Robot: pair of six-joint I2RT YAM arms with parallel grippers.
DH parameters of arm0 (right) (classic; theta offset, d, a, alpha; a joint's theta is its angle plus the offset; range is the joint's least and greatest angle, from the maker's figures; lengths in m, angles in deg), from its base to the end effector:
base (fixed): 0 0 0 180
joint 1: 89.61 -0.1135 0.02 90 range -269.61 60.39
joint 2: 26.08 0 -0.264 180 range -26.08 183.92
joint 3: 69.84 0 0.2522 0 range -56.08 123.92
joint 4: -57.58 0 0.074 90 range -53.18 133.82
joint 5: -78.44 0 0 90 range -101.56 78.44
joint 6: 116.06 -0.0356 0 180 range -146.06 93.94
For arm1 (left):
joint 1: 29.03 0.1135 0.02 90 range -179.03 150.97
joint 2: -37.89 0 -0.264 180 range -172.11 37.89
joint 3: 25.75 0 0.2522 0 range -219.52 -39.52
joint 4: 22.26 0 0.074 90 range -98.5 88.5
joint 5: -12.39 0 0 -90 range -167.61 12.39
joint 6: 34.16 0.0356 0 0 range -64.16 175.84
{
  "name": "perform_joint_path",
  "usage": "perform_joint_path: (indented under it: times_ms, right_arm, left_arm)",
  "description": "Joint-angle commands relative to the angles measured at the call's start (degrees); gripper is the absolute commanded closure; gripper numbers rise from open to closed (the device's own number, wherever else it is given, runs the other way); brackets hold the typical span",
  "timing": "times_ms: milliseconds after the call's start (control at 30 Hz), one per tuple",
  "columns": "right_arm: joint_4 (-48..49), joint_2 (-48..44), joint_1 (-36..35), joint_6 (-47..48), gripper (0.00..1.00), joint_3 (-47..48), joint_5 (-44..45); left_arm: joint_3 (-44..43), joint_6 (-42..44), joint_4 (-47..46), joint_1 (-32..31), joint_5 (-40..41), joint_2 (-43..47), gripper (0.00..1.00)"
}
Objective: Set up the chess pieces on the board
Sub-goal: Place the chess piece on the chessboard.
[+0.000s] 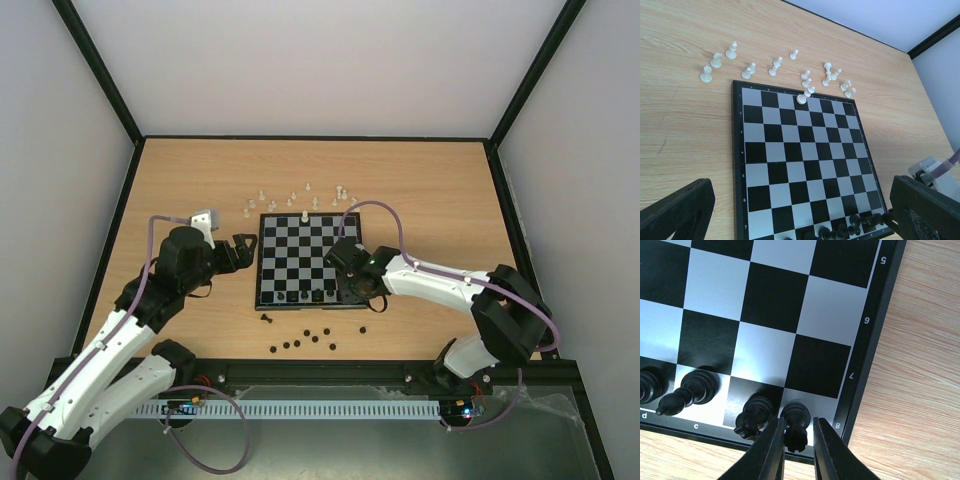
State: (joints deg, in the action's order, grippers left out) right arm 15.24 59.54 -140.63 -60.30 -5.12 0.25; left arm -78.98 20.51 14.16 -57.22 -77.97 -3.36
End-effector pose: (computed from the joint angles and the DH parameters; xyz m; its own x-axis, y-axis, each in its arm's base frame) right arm 0.1846 0.2165 0.1896 -0.8599 -0.1871 -0.4750 -0.2651 0.9588 0.1023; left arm 0.1480 -0.0796 0.2946 -0.5736 -0.3487 -0.7412 0.1786 0.8299 -0.5286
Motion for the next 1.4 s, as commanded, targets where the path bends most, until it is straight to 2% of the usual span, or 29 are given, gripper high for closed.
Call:
perform_joint_path:
  times_ms: [0,767,1000,1167,1367]
  right_arm:
    - [-2.17,0.03,0.20,0.14,0.82,0.91,-0.22]
    - [-4.86,-1.91,0.16,-0.95,0.83,0.63,0.85]
    - [-3.76,-3.22,0.18,-0.01,0.76,0.95,-0.12]
    - [-3.93,-3.04,0.05,0.61,0.75,2.00,0.02]
    - [-5.17,-7.69,-2.62,0.53,0.71,4.53,1.39]
  left_arm:
    - [0.11,0.44,0.46,0.50,0.11,0.74,0.01]
    - [0.26,0.19,0.72,0.67,0.17,1.27,0.01]
    - [0.25,0.11,0.51,0.67,0.14,1.00,0.01]
    - [0.17,0.00,0.55,0.67,0.10,1.07,0.01]
    - [-0.47,0.00,0.92,0.67,0.47,0.71,0.01]
